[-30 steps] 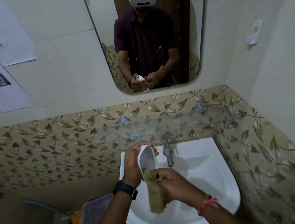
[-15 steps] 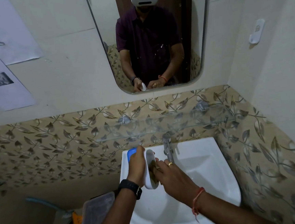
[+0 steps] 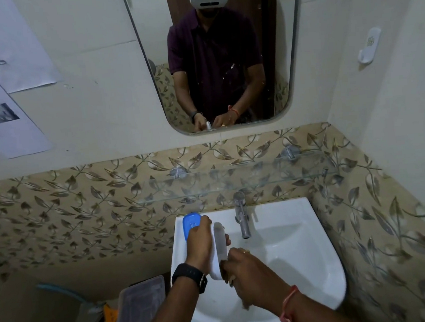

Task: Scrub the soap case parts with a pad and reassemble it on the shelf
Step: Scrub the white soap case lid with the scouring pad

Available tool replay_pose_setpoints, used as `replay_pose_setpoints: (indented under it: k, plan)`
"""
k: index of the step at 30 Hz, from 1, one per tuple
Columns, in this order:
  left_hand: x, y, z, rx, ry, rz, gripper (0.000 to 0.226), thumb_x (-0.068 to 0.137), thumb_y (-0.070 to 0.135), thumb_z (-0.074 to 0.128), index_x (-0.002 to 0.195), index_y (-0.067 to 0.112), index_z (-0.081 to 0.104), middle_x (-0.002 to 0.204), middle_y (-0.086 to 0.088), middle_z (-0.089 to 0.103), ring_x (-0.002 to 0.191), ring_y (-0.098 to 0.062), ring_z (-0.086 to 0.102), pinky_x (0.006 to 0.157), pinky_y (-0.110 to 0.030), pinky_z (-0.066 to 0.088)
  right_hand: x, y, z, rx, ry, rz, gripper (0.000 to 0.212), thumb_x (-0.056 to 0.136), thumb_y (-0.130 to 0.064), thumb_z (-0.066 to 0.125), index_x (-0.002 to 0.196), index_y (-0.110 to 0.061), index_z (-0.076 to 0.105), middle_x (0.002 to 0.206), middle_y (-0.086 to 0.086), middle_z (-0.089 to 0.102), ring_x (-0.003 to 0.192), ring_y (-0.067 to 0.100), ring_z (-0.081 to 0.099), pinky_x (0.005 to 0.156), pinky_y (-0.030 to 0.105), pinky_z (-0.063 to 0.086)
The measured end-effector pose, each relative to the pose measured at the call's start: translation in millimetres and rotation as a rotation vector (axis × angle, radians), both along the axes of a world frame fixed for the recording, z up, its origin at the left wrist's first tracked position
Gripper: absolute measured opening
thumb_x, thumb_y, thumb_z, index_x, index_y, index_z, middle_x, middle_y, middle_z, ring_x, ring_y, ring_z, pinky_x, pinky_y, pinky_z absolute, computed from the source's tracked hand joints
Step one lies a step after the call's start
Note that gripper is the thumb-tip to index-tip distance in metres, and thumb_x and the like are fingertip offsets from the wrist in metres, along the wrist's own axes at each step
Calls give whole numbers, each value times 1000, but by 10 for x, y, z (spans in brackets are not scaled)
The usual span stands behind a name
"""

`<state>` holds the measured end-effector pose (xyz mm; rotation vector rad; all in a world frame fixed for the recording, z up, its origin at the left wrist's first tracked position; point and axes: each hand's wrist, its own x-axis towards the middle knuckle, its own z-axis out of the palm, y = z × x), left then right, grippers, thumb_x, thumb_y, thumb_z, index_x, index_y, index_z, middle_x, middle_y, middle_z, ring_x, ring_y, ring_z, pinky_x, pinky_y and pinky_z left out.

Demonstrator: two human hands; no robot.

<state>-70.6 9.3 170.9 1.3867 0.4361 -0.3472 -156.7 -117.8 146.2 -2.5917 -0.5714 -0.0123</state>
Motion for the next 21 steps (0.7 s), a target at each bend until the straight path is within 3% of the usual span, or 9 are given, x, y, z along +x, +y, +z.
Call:
replay_pose_setpoints:
  k: [3, 7, 9, 11, 14, 17, 19, 21]
  plan:
    - [-27, -37, -10, -19, -7, 85, 38, 97, 37, 51, 81, 5, 64, 62, -15, 65, 58, -29, 64, 65, -38, 54, 102, -60, 40, 16, 76, 15, 18, 83, -7, 52, 93, -14, 65, 98, 5, 54, 91, 22, 52, 79, 37, 49]
    - [-1, -84, 66, 57, -85, 102, 38, 86, 37, 52, 52, 22, 52, 58, -9, 55, 61, -27, 54, 67, -40, 46, 213, -31, 79, -5, -117, -36, 14, 81, -2, 49, 82, -10, 61, 94, 10, 59, 83, 25, 54, 75, 34, 50]
    - [19, -75, 118, 152, -110, 66, 33, 80, 40, 52, 56, 20, 39, 70, -11, 44, 71, -27, 44, 69, -41, 38, 251, 13, 65, -24, -223, -67, 12, 77, 0, 53, 79, -11, 59, 87, 10, 60, 77, 25, 56, 71, 34, 51]
    - [21, -42, 143, 174, -112, 51, 31, 79, 40, 53, 65, 16, 41, 78, -10, 43, 74, -27, 43, 69, -42, 37, 256, 56, 38, -24, -215, -95, 12, 79, -2, 51, 81, -11, 58, 91, 9, 59, 81, 25, 55, 71, 35, 51]
    - [8, -9, 60, 60, -83, 108, 35, 88, 33, 53, 78, 0, 56, 75, -18, 54, 69, -30, 55, 68, -42, 46, 175, 92, -16, 47, -22, -86, 17, 83, -6, 43, 82, -10, 60, 96, 7, 54, 86, 25, 54, 73, 31, 44]
    - [-26, 19, -42, -32, -64, 170, 39, 96, 33, 52, 77, 2, 68, 63, -16, 66, 59, -31, 64, 65, -39, 52, 86, 71, 50, 198, 201, -109, 25, 81, -13, 43, 84, -15, 68, 87, 1, 53, 83, 21, 57, 74, 32, 48]
    - [-42, 49, -62, -73, -60, 226, 39, 93, 37, 54, 74, 7, 70, 62, -11, 68, 62, -29, 66, 69, -37, 53, 68, 4, 133, 417, 351, -186, 28, 79, -22, 45, 83, -23, 72, 81, -4, 61, 80, 15, 61, 75, 31, 51]
    - [-33, 82, -23, -126, -73, 288, 34, 81, 41, 54, 74, 12, 69, 64, -7, 67, 65, -26, 65, 70, -34, 50, 44, -51, 169, 775, 526, -328, 28, 86, -16, 50, 87, -23, 77, 80, -1, 70, 78, 18, 65, 69, 31, 50]
